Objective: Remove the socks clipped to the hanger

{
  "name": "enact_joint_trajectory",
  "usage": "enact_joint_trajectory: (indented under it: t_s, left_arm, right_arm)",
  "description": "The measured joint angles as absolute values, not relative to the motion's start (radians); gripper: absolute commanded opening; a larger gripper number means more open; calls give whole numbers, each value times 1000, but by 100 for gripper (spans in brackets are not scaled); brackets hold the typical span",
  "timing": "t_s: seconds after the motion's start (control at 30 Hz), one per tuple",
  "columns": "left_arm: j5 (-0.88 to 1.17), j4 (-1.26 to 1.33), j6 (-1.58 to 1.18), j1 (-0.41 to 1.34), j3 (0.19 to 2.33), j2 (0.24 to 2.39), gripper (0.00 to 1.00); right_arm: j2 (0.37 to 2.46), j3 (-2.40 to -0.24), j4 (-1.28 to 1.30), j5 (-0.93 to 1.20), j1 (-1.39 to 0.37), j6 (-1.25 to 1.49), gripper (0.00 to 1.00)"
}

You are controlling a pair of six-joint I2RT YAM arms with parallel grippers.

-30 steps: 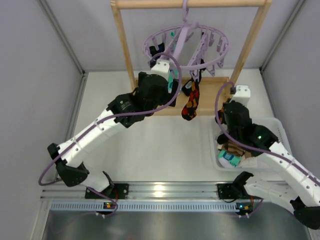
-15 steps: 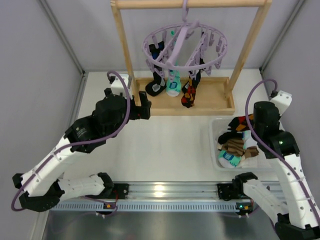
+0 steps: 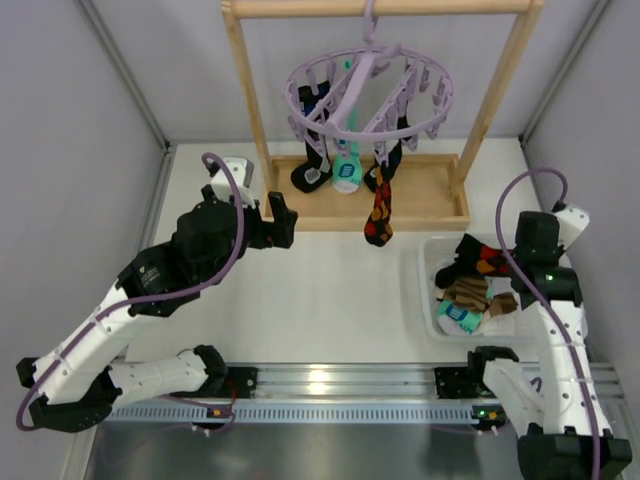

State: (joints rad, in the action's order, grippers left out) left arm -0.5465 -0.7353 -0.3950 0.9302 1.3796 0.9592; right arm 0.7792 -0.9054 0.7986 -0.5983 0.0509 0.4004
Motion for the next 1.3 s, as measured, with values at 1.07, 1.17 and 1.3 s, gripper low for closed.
enact_joint_trajectory:
  t_s: [1.07, 1.17, 1.3]
  left_arm:
    - [-505, -735, -423, 930, 1344, 931, 98]
    - [-461, -735, -430, 930, 1344, 932, 98]
    - [-428, -735, -440, 930, 1344, 934, 98]
  right_arm:
    - [891, -652, -83, 368, -327, 253, 99]
    - [1032, -685, -156, 353, -410, 182, 99]
    - [1163, -687, -237, 296, -451, 130, 99]
